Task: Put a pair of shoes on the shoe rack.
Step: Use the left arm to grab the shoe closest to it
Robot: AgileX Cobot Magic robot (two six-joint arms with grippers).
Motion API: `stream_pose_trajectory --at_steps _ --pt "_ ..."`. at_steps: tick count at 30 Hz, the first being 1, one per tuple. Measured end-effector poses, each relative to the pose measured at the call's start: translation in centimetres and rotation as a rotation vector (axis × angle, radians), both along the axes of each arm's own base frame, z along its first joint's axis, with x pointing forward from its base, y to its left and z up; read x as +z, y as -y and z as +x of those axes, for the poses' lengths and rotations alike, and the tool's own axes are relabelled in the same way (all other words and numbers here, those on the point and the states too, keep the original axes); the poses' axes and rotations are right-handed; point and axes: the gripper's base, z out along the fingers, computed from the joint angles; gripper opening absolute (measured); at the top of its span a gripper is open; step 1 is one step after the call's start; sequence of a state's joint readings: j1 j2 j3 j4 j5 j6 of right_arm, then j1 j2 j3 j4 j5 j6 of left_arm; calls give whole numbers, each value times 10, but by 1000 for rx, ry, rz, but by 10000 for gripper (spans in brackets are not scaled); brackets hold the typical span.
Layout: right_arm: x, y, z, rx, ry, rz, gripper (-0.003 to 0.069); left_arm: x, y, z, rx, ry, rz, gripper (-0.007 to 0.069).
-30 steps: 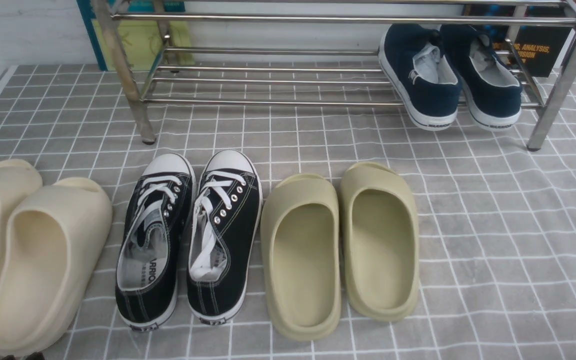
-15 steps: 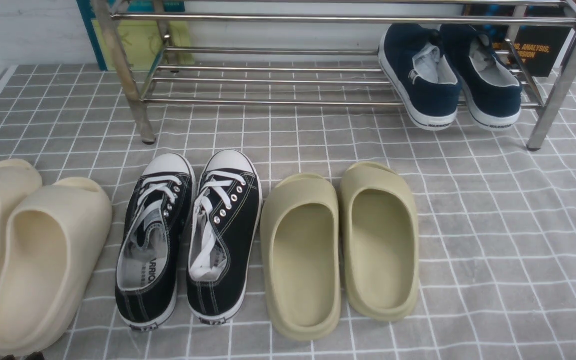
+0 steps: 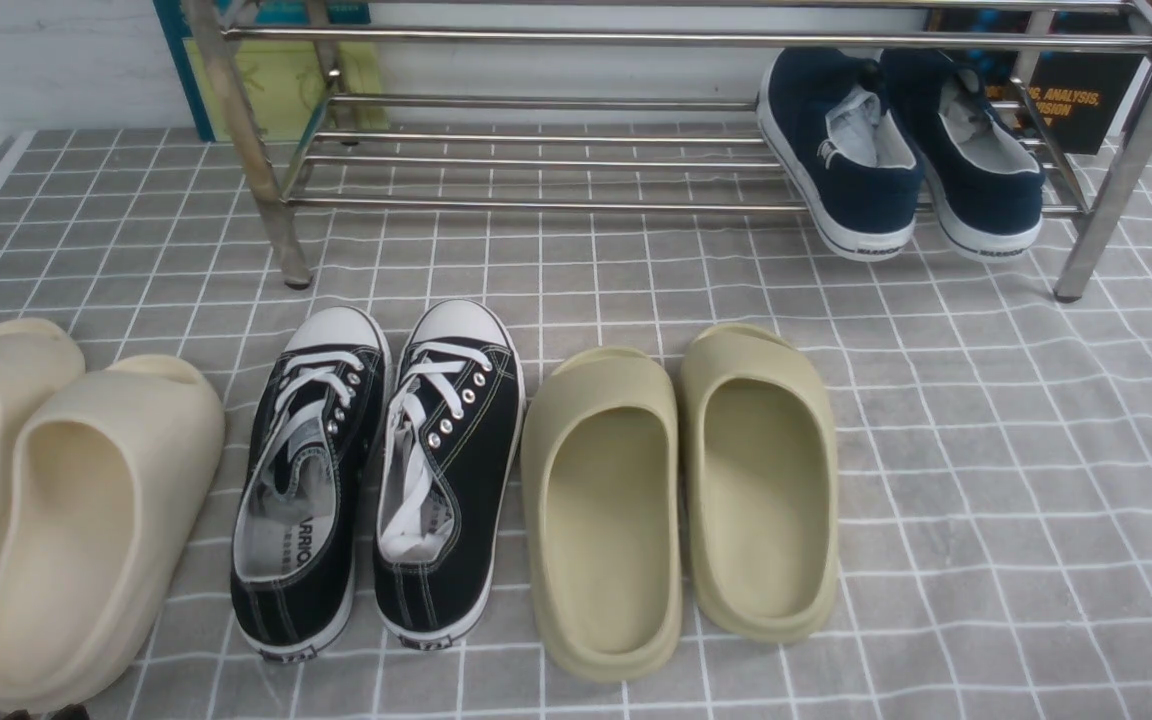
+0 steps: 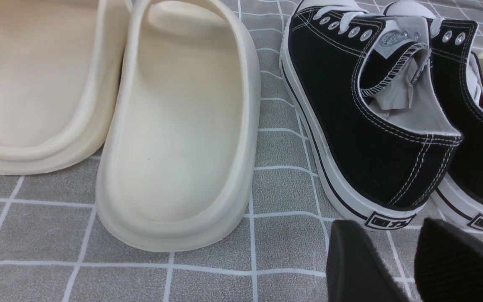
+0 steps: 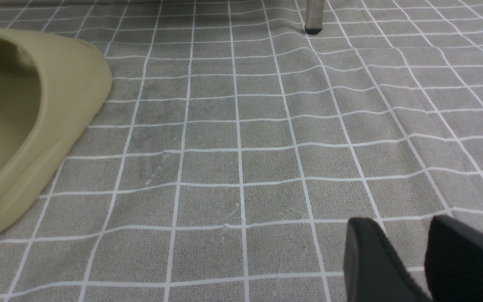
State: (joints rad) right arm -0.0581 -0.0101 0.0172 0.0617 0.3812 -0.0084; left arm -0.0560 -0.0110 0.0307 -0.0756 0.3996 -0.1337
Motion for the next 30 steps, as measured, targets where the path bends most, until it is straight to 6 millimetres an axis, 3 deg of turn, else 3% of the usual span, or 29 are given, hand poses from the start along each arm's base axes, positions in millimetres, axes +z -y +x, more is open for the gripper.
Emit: stream_pose_trajectory --at_steps 21,30 --pt "0 0 0 0 0 1 239 1 0 0 1 7 0 239" --pt "0 0 0 0 0 1 239 33 -2 5 25 370 0 239"
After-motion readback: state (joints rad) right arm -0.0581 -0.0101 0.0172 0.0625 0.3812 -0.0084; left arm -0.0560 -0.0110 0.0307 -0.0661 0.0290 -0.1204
